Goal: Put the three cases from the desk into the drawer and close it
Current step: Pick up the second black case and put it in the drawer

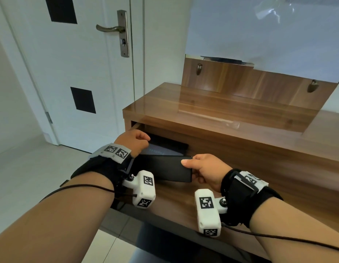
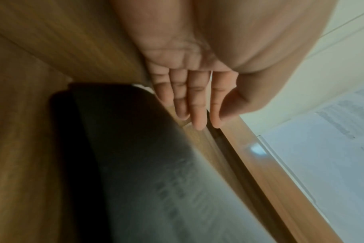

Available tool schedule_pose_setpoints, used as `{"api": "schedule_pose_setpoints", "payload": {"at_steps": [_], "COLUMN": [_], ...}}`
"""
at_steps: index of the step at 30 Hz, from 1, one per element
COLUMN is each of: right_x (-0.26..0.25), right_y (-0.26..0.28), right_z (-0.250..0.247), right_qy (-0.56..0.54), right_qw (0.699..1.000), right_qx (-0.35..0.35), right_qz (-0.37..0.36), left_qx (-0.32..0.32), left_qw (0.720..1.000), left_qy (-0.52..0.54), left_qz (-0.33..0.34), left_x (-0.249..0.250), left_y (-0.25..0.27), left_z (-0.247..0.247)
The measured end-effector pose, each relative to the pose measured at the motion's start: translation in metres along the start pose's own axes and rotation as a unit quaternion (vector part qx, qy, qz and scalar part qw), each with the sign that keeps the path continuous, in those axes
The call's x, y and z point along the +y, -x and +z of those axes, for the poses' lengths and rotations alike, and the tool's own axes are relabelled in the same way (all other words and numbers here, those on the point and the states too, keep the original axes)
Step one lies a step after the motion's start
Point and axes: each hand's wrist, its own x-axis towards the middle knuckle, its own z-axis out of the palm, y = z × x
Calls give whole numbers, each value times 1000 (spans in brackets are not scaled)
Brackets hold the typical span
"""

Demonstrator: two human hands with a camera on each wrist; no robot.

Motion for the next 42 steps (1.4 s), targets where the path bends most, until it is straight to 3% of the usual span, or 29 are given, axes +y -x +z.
{"api": "schedule_pose_setpoints", "payload": {"at_steps": [4, 10, 15, 30, 36, 42], "right_x": [3, -2, -2, -2, -7, -27], "right_y": [-1, 2, 2, 7, 14, 28], "right_z": [6, 8, 12, 11, -2, -16], "right_qy": [-19, 10, -28, 16, 54, 61], "right_qw": [999, 997, 995, 997, 998, 995], "right_qx": [-17, -21, -33, -49, -13, 53], "right_qz": [44, 80, 95, 56, 31, -65], "left_qx": [16, -100, -98, -102, -106, -103], "left_qw": [1000, 994, 994, 993, 993, 994], "left_qy": [-26, -16, -11, 40, 31, 17], "left_qz": [6, -40, -40, -52, -51, -31], "left_x": [3, 4, 4, 6, 6, 5], "left_y": [0, 1, 0, 2, 4, 4], "left_z": [2, 11, 13, 13, 14, 11]}}
